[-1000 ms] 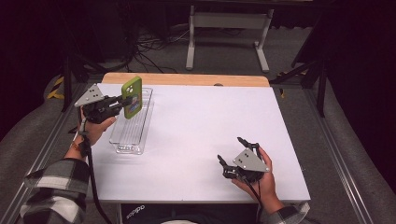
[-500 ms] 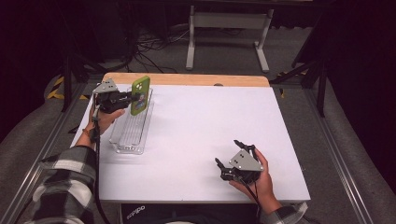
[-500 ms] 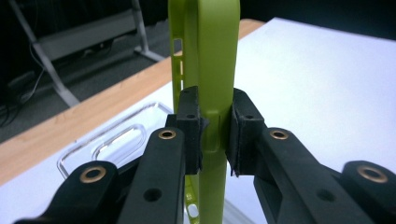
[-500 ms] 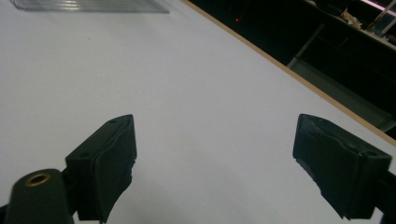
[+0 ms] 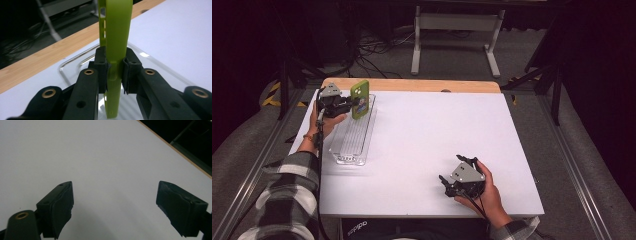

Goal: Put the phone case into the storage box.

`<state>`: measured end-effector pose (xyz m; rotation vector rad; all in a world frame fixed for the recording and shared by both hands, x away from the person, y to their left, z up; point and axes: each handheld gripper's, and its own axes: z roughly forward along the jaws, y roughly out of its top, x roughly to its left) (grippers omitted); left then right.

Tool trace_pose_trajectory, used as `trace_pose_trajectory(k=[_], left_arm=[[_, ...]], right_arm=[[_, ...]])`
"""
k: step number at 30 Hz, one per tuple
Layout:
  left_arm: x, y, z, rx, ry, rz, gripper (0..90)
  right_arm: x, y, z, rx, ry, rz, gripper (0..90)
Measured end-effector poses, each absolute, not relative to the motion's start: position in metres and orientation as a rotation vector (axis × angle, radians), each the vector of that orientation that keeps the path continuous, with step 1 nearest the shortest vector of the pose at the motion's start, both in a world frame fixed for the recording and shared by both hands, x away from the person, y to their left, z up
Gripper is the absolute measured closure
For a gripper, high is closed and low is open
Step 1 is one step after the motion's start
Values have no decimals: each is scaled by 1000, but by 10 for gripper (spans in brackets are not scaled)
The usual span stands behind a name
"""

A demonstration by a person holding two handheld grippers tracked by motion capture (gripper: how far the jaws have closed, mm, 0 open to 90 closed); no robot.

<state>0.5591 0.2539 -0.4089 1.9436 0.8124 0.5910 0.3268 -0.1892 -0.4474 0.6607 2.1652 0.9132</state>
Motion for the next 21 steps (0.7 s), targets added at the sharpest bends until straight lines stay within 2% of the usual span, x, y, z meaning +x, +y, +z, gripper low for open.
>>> trace_pose_trajectory(k=[5,16,21], left_arm=[[564,259,-409,1942,866,627,767],[572,250,-414,1995,942,781,591],[575,245,-415,1975,985,806,558]], right_arm=[[329,-187,-453,661,2204,862,146],[332,-187,-454,663,2231,824,140],[332,-187,-456,657,2246,805,138]])
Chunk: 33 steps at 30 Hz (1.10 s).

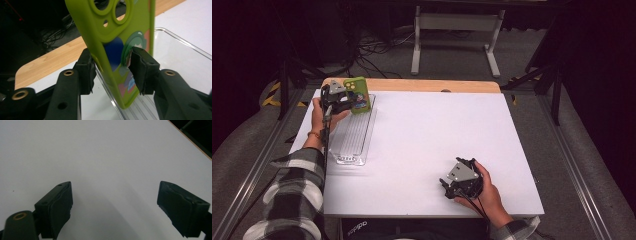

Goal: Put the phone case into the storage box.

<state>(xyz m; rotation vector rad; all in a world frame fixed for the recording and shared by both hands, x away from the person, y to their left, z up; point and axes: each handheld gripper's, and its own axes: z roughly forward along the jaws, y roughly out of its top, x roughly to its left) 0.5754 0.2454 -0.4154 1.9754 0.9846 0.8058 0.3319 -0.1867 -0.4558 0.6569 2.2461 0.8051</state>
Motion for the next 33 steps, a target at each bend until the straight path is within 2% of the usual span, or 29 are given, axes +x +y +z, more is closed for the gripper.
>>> trace_pose_trajectory(k=[1,15,33], left_arm=[[575,243,-417,1979,1014,826,593],[577,237,-418,2000,1020,879,565],[572,236,-412,2006,1015,871,540]], right_arm=[[332,-187,-456,656,2250,797,139],[334,-190,-455,683,2240,777,140],[333,-192,-451,706,2200,815,147]])
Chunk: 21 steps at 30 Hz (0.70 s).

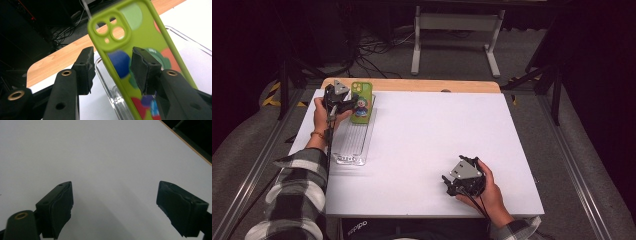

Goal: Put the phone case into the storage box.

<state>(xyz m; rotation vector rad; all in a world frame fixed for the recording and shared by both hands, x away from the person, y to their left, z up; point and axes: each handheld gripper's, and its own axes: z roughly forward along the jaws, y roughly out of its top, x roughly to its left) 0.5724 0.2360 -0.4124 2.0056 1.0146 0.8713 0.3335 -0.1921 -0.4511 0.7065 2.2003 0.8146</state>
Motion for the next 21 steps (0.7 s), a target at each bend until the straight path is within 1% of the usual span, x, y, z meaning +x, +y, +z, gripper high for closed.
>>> trace_pose_trajectory(k=[14,21], left_arm=[[568,237,-406,1985,1002,868,534],[564,238,-402,1970,987,863,510]], right_arm=[[333,-193,-449,702,2185,820,146],[332,-193,-448,703,2169,837,144]])
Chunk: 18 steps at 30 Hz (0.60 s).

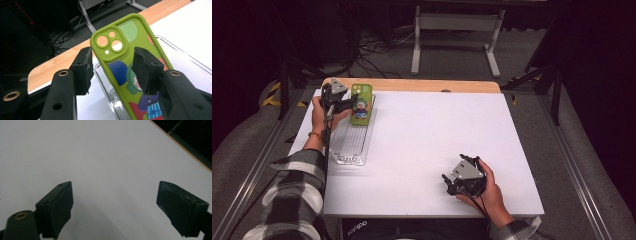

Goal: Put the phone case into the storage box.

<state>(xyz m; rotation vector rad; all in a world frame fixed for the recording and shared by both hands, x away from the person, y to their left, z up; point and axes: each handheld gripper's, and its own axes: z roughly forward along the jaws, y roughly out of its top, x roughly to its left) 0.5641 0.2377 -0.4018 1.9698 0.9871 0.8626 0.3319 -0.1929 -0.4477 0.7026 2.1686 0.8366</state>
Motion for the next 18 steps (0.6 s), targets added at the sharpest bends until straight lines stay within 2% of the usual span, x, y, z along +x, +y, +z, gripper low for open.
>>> trace_pose_trajectory(k=[18], left_arm=[[539,239,-389,1854,903,830,455]], right_arm=[[332,-199,-439,741,2090,904,128]])
